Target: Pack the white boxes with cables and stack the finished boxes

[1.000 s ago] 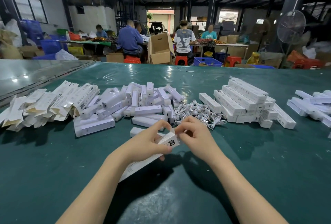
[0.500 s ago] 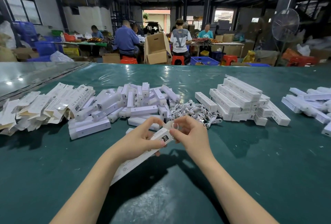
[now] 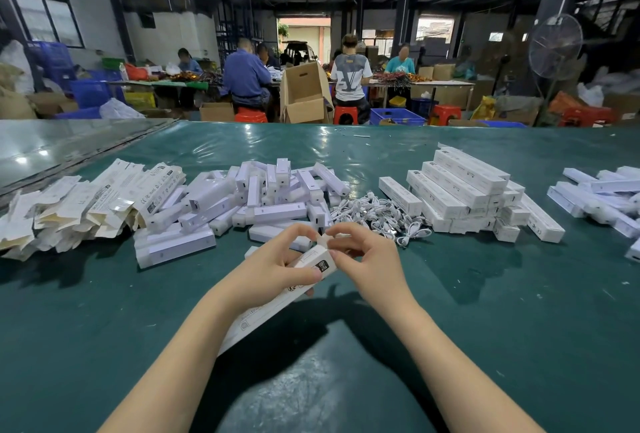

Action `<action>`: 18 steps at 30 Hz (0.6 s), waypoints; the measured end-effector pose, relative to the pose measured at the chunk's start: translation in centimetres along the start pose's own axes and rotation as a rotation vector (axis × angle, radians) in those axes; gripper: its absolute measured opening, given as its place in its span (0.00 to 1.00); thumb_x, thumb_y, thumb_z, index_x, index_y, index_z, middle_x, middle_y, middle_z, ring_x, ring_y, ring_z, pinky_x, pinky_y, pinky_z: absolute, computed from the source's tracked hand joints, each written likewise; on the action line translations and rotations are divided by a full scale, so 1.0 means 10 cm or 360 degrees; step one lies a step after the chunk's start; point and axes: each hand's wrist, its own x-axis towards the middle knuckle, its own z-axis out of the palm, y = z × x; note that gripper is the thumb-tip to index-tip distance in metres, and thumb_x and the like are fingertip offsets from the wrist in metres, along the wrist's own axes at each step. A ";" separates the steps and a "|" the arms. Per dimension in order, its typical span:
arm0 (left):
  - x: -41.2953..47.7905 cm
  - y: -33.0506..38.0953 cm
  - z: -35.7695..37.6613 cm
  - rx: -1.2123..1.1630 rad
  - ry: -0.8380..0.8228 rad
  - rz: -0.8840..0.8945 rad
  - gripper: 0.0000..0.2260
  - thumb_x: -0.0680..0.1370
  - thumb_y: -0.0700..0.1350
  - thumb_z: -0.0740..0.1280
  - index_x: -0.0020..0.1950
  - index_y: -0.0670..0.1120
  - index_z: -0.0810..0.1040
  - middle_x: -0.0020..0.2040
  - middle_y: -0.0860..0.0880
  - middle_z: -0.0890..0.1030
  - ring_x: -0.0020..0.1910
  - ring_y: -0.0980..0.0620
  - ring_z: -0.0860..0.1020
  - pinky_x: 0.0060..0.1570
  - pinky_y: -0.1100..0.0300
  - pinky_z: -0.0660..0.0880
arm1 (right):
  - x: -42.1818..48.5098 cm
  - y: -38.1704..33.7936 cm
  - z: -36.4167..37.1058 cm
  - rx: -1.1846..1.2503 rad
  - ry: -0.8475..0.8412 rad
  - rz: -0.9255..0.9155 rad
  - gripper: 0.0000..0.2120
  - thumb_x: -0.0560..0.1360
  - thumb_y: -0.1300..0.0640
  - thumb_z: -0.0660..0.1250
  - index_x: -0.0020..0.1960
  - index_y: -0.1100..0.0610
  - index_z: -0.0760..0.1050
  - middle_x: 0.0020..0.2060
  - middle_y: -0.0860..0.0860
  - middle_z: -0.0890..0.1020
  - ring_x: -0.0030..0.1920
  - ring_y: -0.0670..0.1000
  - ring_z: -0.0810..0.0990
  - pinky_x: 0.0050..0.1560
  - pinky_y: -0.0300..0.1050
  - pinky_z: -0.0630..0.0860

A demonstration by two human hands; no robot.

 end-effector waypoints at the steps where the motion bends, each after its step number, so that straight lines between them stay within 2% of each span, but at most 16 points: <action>1: 0.00 0.00 0.00 0.0020 0.0018 0.0004 0.15 0.75 0.37 0.67 0.57 0.51 0.69 0.36 0.47 0.80 0.34 0.52 0.78 0.35 0.66 0.71 | 0.00 0.01 0.00 -0.0080 0.0000 -0.0036 0.14 0.69 0.71 0.66 0.44 0.53 0.80 0.36 0.45 0.83 0.39 0.36 0.80 0.39 0.26 0.70; 3: 0.01 0.00 0.01 0.0045 0.0033 0.0005 0.15 0.74 0.37 0.68 0.57 0.51 0.69 0.36 0.47 0.80 0.34 0.51 0.77 0.36 0.65 0.70 | 0.02 0.01 -0.02 -0.0192 0.0013 -0.0110 0.12 0.68 0.72 0.65 0.45 0.59 0.82 0.38 0.50 0.84 0.38 0.38 0.79 0.41 0.27 0.71; 6: 0.01 0.00 0.02 0.0085 0.0047 0.0018 0.16 0.74 0.38 0.68 0.57 0.51 0.70 0.30 0.53 0.78 0.28 0.57 0.73 0.31 0.69 0.67 | 0.03 -0.01 -0.05 -0.0246 -0.0033 -0.0144 0.14 0.68 0.71 0.65 0.48 0.57 0.82 0.39 0.51 0.85 0.41 0.39 0.80 0.44 0.31 0.73; 9: 0.03 -0.04 0.04 0.0221 0.0118 0.0011 0.17 0.74 0.40 0.68 0.58 0.54 0.69 0.26 0.56 0.74 0.27 0.57 0.68 0.33 0.66 0.65 | 0.00 -0.02 -0.05 -0.0246 -0.0138 -0.0130 0.17 0.71 0.69 0.63 0.54 0.54 0.80 0.41 0.44 0.82 0.43 0.41 0.80 0.47 0.30 0.72; 11: 0.03 -0.05 0.06 0.0303 0.0164 0.0032 0.17 0.74 0.41 0.68 0.59 0.55 0.70 0.24 0.57 0.71 0.27 0.56 0.65 0.33 0.64 0.63 | -0.03 -0.02 -0.03 -0.0218 -0.0150 -0.0148 0.18 0.73 0.67 0.63 0.56 0.49 0.78 0.38 0.39 0.80 0.41 0.45 0.79 0.45 0.31 0.71; 13: 0.03 -0.04 0.05 0.0341 0.0233 0.0084 0.18 0.74 0.41 0.68 0.59 0.55 0.70 0.24 0.58 0.73 0.25 0.59 0.65 0.29 0.69 0.62 | -0.04 -0.03 0.00 -0.0069 -0.0107 -0.0094 0.23 0.74 0.67 0.62 0.56 0.39 0.72 0.38 0.43 0.82 0.40 0.50 0.79 0.43 0.32 0.71; 14: 0.03 -0.04 0.03 0.0372 0.0286 0.0112 0.18 0.74 0.42 0.68 0.60 0.56 0.69 0.24 0.58 0.73 0.24 0.60 0.66 0.28 0.70 0.62 | -0.04 -0.04 0.02 0.0028 -0.0068 -0.0052 0.26 0.74 0.67 0.61 0.57 0.36 0.67 0.41 0.47 0.82 0.39 0.49 0.78 0.43 0.32 0.71; 16: 0.03 -0.04 0.01 0.0458 0.0363 0.0154 0.20 0.75 0.43 0.67 0.61 0.59 0.65 0.24 0.60 0.73 0.25 0.61 0.68 0.29 0.70 0.63 | -0.04 -0.05 0.06 0.0200 0.0015 0.0011 0.24 0.74 0.69 0.60 0.55 0.40 0.64 0.46 0.50 0.80 0.35 0.45 0.77 0.40 0.31 0.71; 18: 0.03 -0.05 0.01 0.0587 0.0352 0.0182 0.19 0.75 0.44 0.66 0.58 0.62 0.63 0.26 0.65 0.74 0.26 0.62 0.70 0.30 0.70 0.63 | -0.05 -0.05 0.08 0.0283 0.0047 0.0058 0.22 0.74 0.71 0.59 0.54 0.44 0.63 0.44 0.52 0.78 0.35 0.43 0.76 0.39 0.30 0.70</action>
